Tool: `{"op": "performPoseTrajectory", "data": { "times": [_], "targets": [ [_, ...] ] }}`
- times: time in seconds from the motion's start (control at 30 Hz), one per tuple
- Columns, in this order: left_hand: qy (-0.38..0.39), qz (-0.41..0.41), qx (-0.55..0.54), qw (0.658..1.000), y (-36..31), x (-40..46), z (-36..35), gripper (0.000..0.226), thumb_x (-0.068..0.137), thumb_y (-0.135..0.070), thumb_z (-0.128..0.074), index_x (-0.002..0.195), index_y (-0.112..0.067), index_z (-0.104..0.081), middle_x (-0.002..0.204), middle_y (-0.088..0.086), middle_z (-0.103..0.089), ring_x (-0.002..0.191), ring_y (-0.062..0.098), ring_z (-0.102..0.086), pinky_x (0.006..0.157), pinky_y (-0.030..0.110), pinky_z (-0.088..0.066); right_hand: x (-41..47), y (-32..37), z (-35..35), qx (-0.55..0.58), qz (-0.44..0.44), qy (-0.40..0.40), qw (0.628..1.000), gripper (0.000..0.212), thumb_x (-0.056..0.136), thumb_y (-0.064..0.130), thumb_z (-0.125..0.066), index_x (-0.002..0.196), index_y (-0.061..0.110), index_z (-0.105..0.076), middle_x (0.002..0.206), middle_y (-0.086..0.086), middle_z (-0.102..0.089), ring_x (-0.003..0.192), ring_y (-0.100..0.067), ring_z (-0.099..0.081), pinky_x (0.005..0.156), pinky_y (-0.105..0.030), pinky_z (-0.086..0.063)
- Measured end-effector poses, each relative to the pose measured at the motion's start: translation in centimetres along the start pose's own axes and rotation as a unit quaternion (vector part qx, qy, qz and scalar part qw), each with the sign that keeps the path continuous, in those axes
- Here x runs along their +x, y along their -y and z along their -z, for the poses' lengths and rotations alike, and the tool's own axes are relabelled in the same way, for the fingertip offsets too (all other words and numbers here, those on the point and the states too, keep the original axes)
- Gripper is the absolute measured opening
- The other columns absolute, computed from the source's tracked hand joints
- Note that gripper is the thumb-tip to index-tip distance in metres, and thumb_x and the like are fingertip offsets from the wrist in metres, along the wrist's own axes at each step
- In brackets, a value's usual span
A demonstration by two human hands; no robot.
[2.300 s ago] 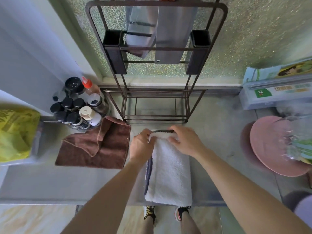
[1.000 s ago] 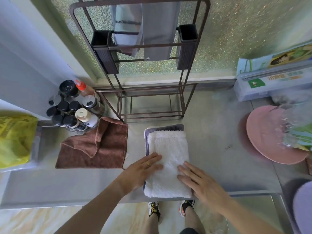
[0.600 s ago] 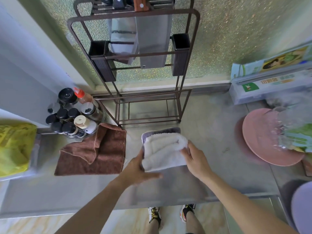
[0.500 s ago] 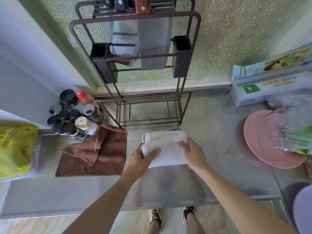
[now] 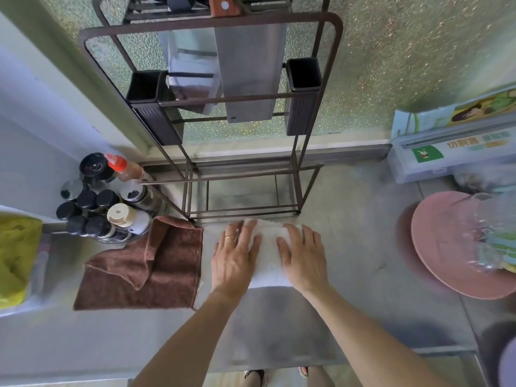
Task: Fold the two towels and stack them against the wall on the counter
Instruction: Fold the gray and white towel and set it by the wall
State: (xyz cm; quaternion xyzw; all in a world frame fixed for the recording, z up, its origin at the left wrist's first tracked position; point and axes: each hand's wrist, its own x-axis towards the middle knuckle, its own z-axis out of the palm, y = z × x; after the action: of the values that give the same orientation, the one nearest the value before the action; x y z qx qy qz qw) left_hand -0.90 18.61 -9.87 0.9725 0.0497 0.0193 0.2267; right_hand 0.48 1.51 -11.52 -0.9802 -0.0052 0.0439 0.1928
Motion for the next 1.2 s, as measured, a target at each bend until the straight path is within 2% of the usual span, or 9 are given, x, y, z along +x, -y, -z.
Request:
{"op": "performPoseTrajectory", "data": {
  "times": [0.1, 0.33, 0.5, 0.63, 0.77, 0.87, 0.97, 1.07, 1.2],
  "targets": [
    [0.044, -0.026, 0.049, 0.997, 1.0, 0.4, -1.1, 0.039, 0.103, -0.050, -0.027, 0.135, -0.035, -0.045, 0.138, 0.003, -0.048, 0.119, 0.025, -0.050, 0.095, 0.044, -0.048, 0.0, -0.6, -1.2, -0.050, 0.024, -0.015, 0.998, 0.044, 0.101, 0.047, -0.036, 0.137, 0.023, -0.048, 0.129, -0.010, -0.054, 0.112, -0.031, -0.052, 0.089, -0.043, -0.051],
    [0.099, -0.006, 0.177, 0.979, 1.1, 1.7, -2.5, 0.045, 0.100, -0.050, -0.019, 0.133, -0.028, -0.040, 0.125, 0.011, -0.051, 0.101, 0.030, -0.050, 0.083, 0.045, -0.046, 0.4, -0.9, -2.3, -0.087, 0.014, 0.004, 0.996, 0.049, 0.101, 0.050, -0.032, 0.143, 0.026, -0.043, 0.134, -0.011, -0.050, 0.116, -0.033, -0.047, 0.094, -0.045, -0.044],
    [0.098, 0.181, -0.073, 0.976, -0.3, 0.5, 0.6, 0.068, 0.088, -0.074, -0.041, 0.142, -0.036, -0.025, 0.121, 0.008, -0.056, 0.105, 0.032, -0.060, 0.082, 0.049, -0.054, -0.3, -1.0, 1.0, 0.149, -0.067, 0.077, 0.984, 0.065, 0.098, 0.059, -0.035, 0.156, 0.036, -0.015, 0.151, -0.002, -0.033, 0.135, -0.025, -0.033, 0.113, -0.045, -0.033],
    [0.127, 0.329, -0.233, 0.906, -0.5, -0.9, 3.1, 0.091, 0.070, -0.081, -0.062, 0.139, -0.029, -0.034, 0.109, -0.002, -0.062, 0.101, 0.025, -0.061, 0.078, 0.033, -0.045, -2.0, -1.4, 4.1, 0.402, -0.276, 0.100, 0.867, 0.085, 0.083, 0.064, -0.060, 0.152, 0.028, -0.027, 0.136, 0.001, -0.053, 0.119, -0.019, -0.054, 0.097, -0.034, -0.044],
    [0.155, 0.384, -0.291, 0.863, -0.6, -1.4, 3.6, 0.068, 0.066, -0.062, -0.066, 0.121, -0.025, -0.057, 0.101, -0.009, -0.065, 0.084, 0.008, -0.060, 0.060, 0.022, -0.045, -2.2, -1.7, 4.5, 0.451, -0.347, 0.168, 0.805, 0.071, 0.077, 0.059, -0.066, 0.131, 0.014, -0.053, 0.120, -0.002, -0.065, 0.104, -0.021, -0.063, 0.075, -0.029, -0.047],
    [0.166, 0.430, -0.334, 0.822, -1.2, -0.6, 3.8, 0.054, 0.066, -0.057, -0.061, 0.107, -0.023, -0.066, 0.103, 0.000, -0.068, 0.086, 0.015, -0.063, 0.057, 0.027, -0.047, -1.4, -1.9, 4.6, 0.469, -0.349, 0.184, 0.790, 0.055, 0.082, 0.054, -0.069, 0.119, 0.015, -0.062, 0.115, -0.004, -0.069, 0.102, -0.023, -0.067, 0.074, -0.031, -0.054],
    [0.184, 0.477, -0.384, 0.769, -2.0, -0.2, 3.9, 0.049, 0.064, -0.056, -0.074, 0.098, -0.022, -0.065, 0.105, 0.005, -0.070, 0.091, 0.024, -0.067, 0.067, 0.034, -0.055, -0.5, -2.9, 5.1, 0.488, -0.352, 0.210, 0.771, 0.046, 0.082, 0.051, -0.073, 0.107, 0.012, -0.070, 0.106, -0.006, -0.076, 0.094, -0.024, -0.073, 0.080, -0.036, -0.060],
    [0.198, 0.500, -0.437, 0.721, -3.4, -0.5, 3.6, 0.075, 0.056, -0.054, -0.083, 0.119, -0.017, -0.063, 0.114, 0.008, -0.071, 0.102, 0.030, -0.069, 0.089, 0.048, -0.059, -0.3, -4.8, 6.4, 0.505, -0.364, 0.239, 0.745, 0.046, 0.078, 0.045, -0.078, 0.103, 0.005, -0.075, 0.100, -0.010, -0.079, 0.093, -0.027, -0.076, 0.092, -0.045, -0.059],
    [0.222, 0.458, -0.479, 0.715, -7.8, 0.0, 2.6, 0.060, 0.063, -0.050, -0.084, 0.114, -0.021, -0.070, 0.108, 0.005, -0.076, 0.099, 0.028, -0.072, 0.083, 0.044, -0.062, 0.1, -8.7, 9.3, 0.535, -0.365, 0.197, 0.736, 0.033, 0.077, 0.038, -0.078, 0.099, 0.012, -0.076, 0.096, -0.007, -0.081, 0.086, -0.025, -0.078, 0.075, -0.039, -0.059]
  ]
}}
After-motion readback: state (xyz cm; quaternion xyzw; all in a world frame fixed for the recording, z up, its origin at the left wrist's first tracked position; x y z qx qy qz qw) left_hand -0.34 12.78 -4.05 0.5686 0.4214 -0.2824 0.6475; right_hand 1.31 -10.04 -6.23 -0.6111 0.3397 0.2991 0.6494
